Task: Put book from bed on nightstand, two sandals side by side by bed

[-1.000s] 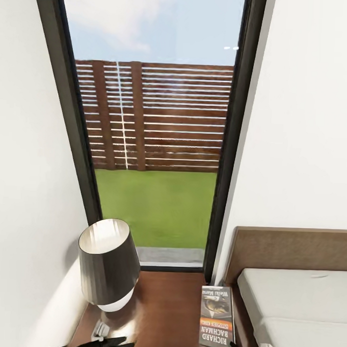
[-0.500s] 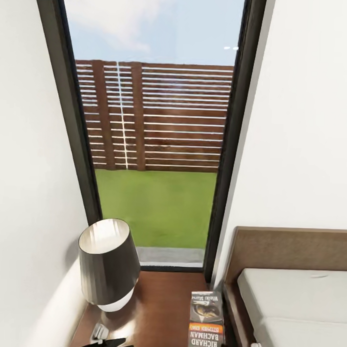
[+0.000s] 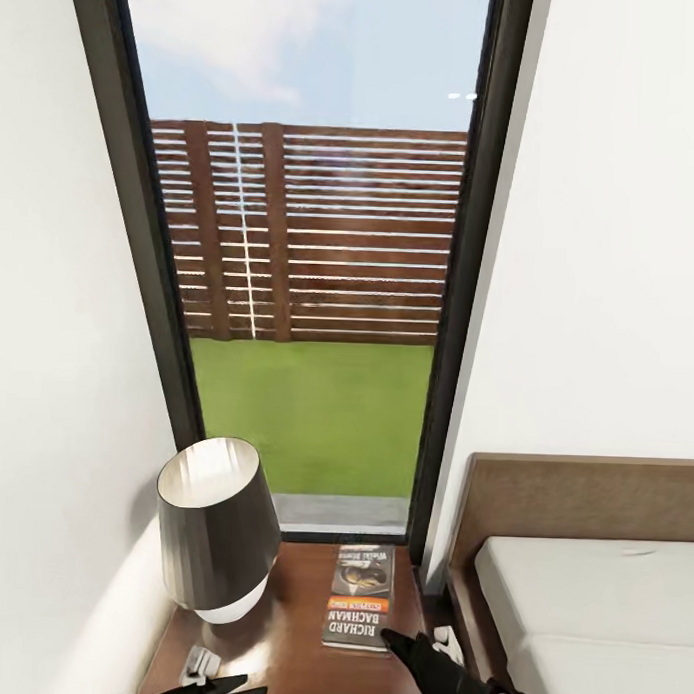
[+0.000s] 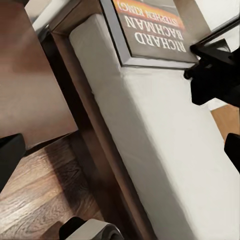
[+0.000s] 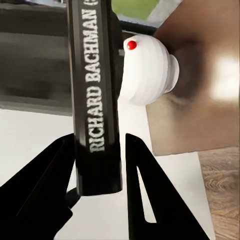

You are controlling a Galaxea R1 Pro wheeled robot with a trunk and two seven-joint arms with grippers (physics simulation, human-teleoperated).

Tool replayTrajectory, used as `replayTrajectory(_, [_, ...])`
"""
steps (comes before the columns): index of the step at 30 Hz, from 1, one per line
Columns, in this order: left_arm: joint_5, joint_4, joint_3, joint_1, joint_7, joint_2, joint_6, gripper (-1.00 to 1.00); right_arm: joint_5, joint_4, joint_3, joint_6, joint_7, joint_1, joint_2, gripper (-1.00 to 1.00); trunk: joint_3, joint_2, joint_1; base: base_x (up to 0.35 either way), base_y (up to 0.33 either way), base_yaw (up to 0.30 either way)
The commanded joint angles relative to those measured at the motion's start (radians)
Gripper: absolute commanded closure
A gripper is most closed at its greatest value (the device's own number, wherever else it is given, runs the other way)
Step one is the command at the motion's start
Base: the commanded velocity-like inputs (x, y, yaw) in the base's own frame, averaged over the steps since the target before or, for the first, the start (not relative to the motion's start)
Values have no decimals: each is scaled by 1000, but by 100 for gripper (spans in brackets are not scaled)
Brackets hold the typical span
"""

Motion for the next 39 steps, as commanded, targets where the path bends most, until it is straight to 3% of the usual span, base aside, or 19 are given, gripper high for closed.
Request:
replayTrajectory(1, [7,-1,-4,-1,3,0,9,-100,-28,-20,5,4,-25,-1,1,100,-1,-1,0,0,0,0])
replayTrajectory(6, [7,-1,-4,-1,11,-4,9,-100,-92,-73,5,4,-100,-1,3,100,-1,-1,0,0,0,0])
replayTrajectory(16, [7,-1,-4,-1,12,-5,9,-100,-119,-113,3,3,-122,-1,2,100,-1,-1,0,0,0,0])
replayTrajectory(23, [7,0,-5,-1,12,-6,9,-100,-231,-113,1,9,-124,-1,1,100,-1,-1,0,0,0,0])
replayTrajectory(26, [7,-1,-5,-1,12,-6,9,-100,-256,-113,2,11,-124,-1,2,100,-1,-1,0,0,0,0])
replayTrajectory(37, [7,0,-5,-1,14,-11,9,-100,-268,-105,4,12,-126,-1,3,100,-1,-1,0,0,0,0])
replayTrajectory(39, [7,0,-5,-1,14,-12,9,-100,-268,-99,8,9,-170,-1,20,100,-1,-1,0,0,0,0])
